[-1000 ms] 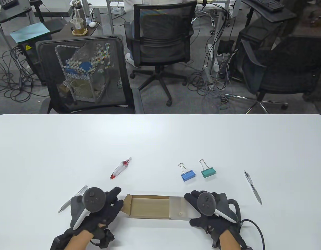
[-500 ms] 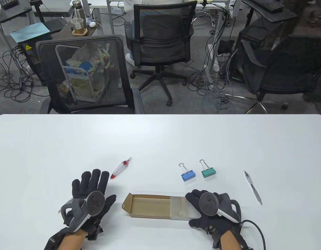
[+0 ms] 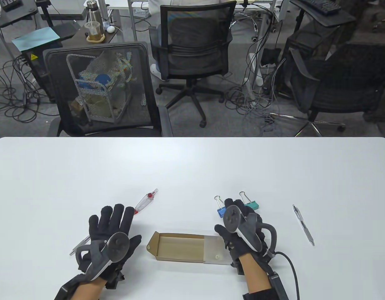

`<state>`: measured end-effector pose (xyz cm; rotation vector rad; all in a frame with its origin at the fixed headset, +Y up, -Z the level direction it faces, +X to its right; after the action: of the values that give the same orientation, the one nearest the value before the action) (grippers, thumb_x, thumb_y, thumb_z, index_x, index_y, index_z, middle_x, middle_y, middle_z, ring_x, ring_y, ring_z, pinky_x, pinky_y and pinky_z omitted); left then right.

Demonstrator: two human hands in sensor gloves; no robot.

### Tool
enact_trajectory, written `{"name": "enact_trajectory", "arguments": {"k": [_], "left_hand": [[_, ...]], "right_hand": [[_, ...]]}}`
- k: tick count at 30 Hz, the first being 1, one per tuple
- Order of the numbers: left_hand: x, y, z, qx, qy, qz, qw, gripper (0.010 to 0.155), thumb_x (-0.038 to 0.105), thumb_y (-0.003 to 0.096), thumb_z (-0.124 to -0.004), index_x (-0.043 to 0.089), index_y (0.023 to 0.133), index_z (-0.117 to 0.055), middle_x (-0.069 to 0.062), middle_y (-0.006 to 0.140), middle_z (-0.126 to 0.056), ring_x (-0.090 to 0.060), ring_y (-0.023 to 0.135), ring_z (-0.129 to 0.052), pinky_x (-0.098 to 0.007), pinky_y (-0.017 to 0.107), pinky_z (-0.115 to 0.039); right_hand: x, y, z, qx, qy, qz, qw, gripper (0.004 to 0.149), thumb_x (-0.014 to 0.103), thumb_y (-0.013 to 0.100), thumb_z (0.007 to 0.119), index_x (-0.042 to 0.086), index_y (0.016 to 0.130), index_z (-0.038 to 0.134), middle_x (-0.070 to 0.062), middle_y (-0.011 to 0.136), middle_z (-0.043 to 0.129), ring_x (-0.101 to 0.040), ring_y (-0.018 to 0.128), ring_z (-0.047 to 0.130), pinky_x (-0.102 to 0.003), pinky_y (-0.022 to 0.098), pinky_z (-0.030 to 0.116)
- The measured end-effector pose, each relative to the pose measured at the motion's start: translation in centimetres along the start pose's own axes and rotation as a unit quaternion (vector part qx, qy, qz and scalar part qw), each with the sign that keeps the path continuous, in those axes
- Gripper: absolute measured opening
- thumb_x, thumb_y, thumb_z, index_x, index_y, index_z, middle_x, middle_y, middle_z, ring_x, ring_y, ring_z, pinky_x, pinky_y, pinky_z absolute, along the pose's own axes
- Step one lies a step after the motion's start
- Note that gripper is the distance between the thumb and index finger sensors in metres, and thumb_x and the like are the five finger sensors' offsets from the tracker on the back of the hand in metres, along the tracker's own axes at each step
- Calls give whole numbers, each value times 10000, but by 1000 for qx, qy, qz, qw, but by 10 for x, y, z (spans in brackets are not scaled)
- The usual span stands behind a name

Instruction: Pack snap-button pull-out pencil case

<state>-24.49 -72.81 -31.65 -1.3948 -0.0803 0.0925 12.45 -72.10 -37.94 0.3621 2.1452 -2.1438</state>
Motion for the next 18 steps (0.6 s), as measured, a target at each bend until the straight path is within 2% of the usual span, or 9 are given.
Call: {"name": "enact_trajectory", "arguments": {"k": [2,9,14,18], "left_hand": [[-1,0,0,-1,-1,1,1000,920,671,337,-781,497,1098,-295,136,1235,-314,-272,1217,-320,-620,875,-246],[-2,1,0,0,-2,3,1000,919,670,338,-782,500,1098,-294,137,1235,-316,-273,1217,-319,-621,876,-243],[-2,1,1,-4,-5,2,1000,918,671,337,-781,499,1098,-296,136,1234,-323,-272,1218,-320,-621,875,-248],[-2,2,1,-8,-3,2,1000,919,672,338,-781,498,1099,-296,135,1234,-326,-273,1217,-322,-622,874,-250]], "right_hand": [[6,10,-1,1,-2,34,999,834,658,299,862,415,1038,562,76,1145,649,-223,983,745,-478,760,630],[25,46,11,50,-90,79,992,794,653,286,886,405,1001,647,80,1078,757,-206,898,829,-454,713,688],[30,57,23,69,-143,102,982,781,644,276,901,397,983,681,79,1044,798,-198,860,856,-449,696,703],[32,62,30,83,-150,106,979,757,631,272,909,394,962,709,85,1014,827,-192,828,875,-445,686,712]]}}
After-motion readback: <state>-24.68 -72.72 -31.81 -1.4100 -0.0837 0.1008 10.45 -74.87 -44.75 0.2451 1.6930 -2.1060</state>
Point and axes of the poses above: the tracker on the back of each hand, its own x axis roughly to the thumb side, its own y axis roughly from the wrist to the fingertips, z = x × y, the point moved 4 cm from there along y, roughly from the wrist to the fingertips
